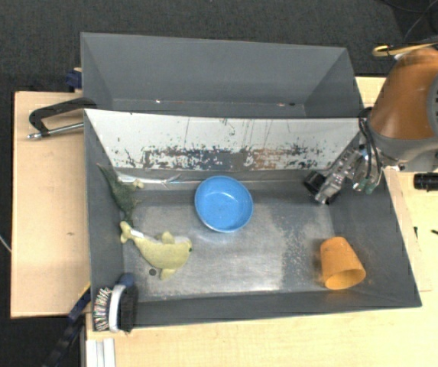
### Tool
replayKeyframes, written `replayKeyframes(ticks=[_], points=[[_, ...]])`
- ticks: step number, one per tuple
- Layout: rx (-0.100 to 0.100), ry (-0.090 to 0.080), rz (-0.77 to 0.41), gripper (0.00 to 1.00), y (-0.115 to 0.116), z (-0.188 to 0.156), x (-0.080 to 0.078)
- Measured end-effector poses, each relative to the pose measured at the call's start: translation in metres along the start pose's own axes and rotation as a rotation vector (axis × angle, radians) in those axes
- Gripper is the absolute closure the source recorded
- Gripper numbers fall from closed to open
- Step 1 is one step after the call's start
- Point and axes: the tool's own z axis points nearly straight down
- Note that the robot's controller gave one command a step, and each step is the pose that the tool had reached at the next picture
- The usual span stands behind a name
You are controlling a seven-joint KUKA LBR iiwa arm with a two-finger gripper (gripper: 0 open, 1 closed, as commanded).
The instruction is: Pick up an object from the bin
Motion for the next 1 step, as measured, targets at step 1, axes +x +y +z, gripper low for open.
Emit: replayKeyframes(ticks=[1], points=[[-0.003,-0.008,-0.028,1.0,-0.0063,-0.0944,0.0041]])
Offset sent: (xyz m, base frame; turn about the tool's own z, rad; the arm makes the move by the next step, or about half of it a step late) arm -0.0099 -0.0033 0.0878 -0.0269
